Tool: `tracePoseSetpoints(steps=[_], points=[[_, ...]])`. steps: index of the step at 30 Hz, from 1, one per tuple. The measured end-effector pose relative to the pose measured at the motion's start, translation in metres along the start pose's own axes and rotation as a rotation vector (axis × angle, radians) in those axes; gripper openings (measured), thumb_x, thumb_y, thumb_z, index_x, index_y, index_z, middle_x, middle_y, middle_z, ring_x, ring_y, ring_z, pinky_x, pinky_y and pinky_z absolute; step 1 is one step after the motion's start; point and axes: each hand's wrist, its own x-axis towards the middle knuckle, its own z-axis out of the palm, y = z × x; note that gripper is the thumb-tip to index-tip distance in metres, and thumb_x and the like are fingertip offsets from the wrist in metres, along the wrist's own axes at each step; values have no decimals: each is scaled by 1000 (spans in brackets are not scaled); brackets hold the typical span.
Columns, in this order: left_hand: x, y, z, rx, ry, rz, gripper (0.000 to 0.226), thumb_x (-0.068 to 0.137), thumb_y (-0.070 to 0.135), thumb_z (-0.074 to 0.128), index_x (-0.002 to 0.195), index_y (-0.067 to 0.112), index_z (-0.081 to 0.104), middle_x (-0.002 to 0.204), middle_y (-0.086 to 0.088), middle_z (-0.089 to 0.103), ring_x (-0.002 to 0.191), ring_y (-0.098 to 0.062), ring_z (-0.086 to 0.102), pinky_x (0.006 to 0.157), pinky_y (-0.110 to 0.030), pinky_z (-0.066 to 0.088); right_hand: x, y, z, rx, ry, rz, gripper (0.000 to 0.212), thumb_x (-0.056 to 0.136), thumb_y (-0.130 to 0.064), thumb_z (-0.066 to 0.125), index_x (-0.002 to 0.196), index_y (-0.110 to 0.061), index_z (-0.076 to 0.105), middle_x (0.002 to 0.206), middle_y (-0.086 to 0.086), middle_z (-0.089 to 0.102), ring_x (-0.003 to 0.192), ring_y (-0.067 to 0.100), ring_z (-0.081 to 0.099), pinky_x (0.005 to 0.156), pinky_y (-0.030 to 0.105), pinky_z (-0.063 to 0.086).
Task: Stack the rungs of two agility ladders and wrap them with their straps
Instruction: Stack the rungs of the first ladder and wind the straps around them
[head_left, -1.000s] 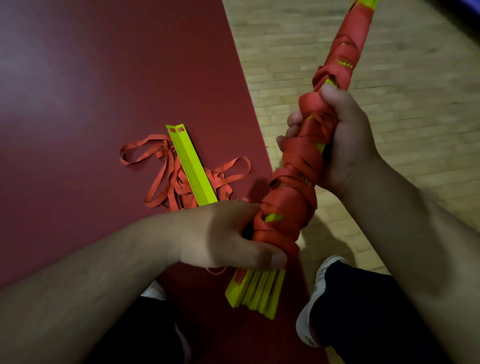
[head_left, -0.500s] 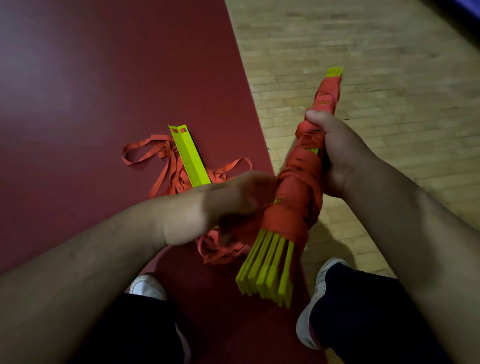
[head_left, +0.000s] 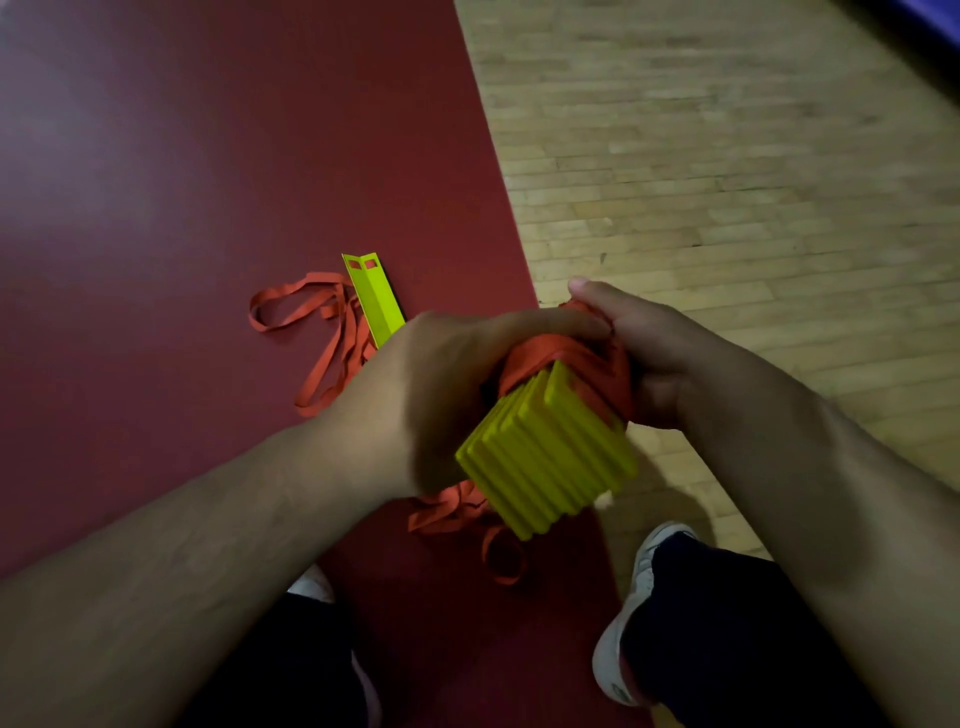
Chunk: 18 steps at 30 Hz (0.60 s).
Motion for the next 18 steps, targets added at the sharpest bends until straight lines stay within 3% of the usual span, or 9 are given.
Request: tracePoseSetpoints(steps=[2, 4, 5, 7, 8, 10, 12, 15, 18], points=[[3, 2, 5, -58, 149, -64, 44, 81, 27, 70, 123, 34, 60, 100, 17, 72, 93, 5, 64, 76, -16, 51, -5, 3, 1, -78, -115, -9, 45, 99, -48, 51, 90, -11, 75, 75, 11, 73, 65, 24, 69, 66, 35, 58], [12, 8, 7, -228, 319, -97, 42, 75, 30, 78, 113, 30, 61, 95, 28, 69, 95, 15, 61, 79, -9, 49, -1, 8, 1, -275, -10, -78, 44, 100, -48, 48, 80, -15, 71, 64, 8, 65, 51, 23, 60, 62, 36, 52], [16, 9, 8, -355, 380, -118, 42, 70, 31, 81, 106, 27, 60, 89, 31, 67, 90, 18, 60, 78, -7, 47, 3, 11, 0, -401, 113, -120, 38, 98, -44, 51, 85, -14, 70, 71, 11, 67, 54, 27, 62, 64, 40, 54], [23, 7, 4, -586, 465, -254, 37, 67, 26, 85, 95, 20, 61, 79, 24, 70, 80, 11, 63, 73, -11, 48, 16, 20, -5, -687, 271, -211, 25, 97, -28, 54, 105, -10, 69, 99, 19, 70, 82, 37, 70, 82, 50, 59], [25, 7, 1, -668, 488, -330, 31, 69, 23, 82, 91, 18, 62, 75, 21, 70, 76, 7, 64, 71, -13, 49, 20, 25, -7, -797, 255, -249, 27, 96, -21, 56, 119, -11, 65, 111, 18, 69, 96, 37, 68, 91, 51, 56], [26, 2, -3, -737, 499, -407, 17, 75, 15, 76, 86, 19, 63, 67, 19, 68, 66, 8, 61, 64, -10, 47, 22, 36, -11, -923, 79, -302, 56, 87, -16, 71, 139, -22, 51, 117, 9, 65, 103, 27, 66, 94, 44, 55], [25, 2, -7, -717, 466, -458, 12, 82, 12, 72, 81, 21, 64, 59, 20, 65, 56, 9, 58, 55, -5, 43, 21, 47, -11, -997, -86, -356, 85, 72, -31, 87, 144, -37, 41, 117, -5, 64, 104, 12, 66, 89, 29, 54], [25, -3, -11, -815, 461, -566, 19, 83, 28, 76, 70, 24, 62, 58, 15, 59, 48, 2, 48, 47, -10, 37, 23, 63, -2, -1039, -71, -410, 79, 51, -66, 87, 120, -51, 52, 101, -27, 68, 91, -13, 63, 70, 4, 44], [26, -16, -21, -925, 471, -770, 38, 68, 56, 78, 75, 22, 64, 70, -1, 58, 48, -9, 39, 46, -21, 29, 28, 71, 7, -959, 92, -517, 43, 59, -58, 89, 88, -39, 62, 80, -23, 69, 76, -12, 63, 57, 6, 43]])
